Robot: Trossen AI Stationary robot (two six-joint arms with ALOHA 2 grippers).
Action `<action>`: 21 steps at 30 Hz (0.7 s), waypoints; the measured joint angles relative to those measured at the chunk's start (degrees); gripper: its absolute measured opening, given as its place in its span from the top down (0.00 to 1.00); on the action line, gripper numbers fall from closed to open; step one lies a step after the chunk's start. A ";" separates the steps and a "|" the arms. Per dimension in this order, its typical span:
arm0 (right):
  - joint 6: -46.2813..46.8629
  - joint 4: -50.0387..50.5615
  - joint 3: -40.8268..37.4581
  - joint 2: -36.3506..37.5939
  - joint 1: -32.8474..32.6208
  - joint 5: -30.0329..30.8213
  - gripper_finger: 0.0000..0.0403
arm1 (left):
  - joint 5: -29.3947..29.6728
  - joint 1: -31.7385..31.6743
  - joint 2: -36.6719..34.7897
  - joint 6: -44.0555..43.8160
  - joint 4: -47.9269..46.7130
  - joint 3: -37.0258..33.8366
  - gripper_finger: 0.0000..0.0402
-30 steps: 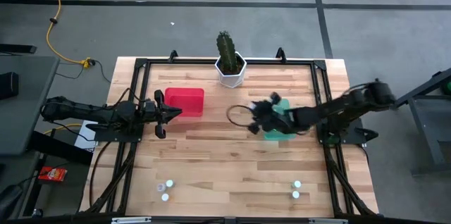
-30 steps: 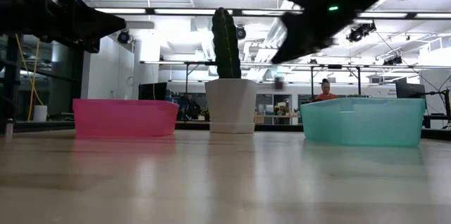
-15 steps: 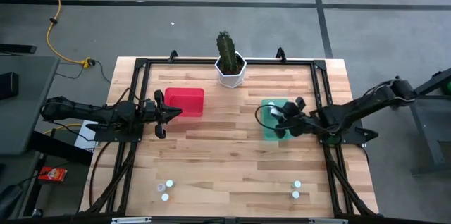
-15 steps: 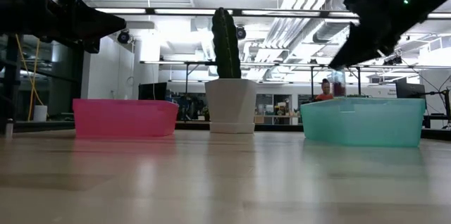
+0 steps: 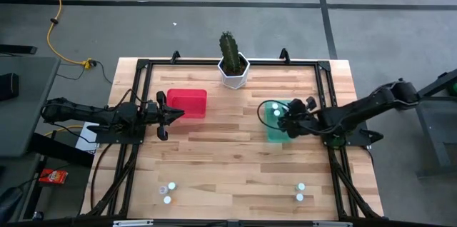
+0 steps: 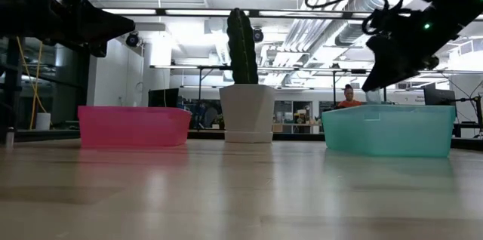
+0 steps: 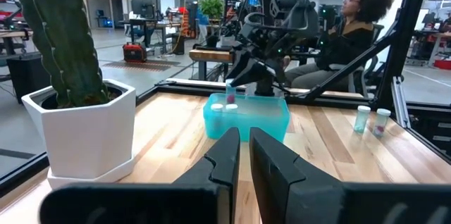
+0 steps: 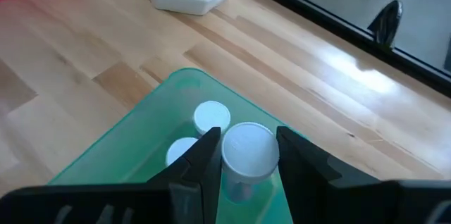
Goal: Pick and place medicine bottles into bin by pill shape (circle, oval)
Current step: Put the top blue capsule bottle into the green bin
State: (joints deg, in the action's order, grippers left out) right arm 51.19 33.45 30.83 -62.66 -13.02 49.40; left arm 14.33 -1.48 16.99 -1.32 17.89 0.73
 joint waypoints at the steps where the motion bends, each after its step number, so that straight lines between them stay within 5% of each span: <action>1: 0.01 -0.46 0.00 -0.84 0.56 -0.26 0.74 | 0.00 0.00 -0.02 0.00 0.02 0.00 0.94; 21: -4.74 -10.97 0.02 -9.80 8.20 -8.58 0.73 | 0.00 0.00 -0.02 0.00 0.00 0.00 0.94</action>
State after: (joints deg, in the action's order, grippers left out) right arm 46.45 22.47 30.85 -72.46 -4.82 40.81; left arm 14.33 -1.48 16.97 -1.32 17.89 0.73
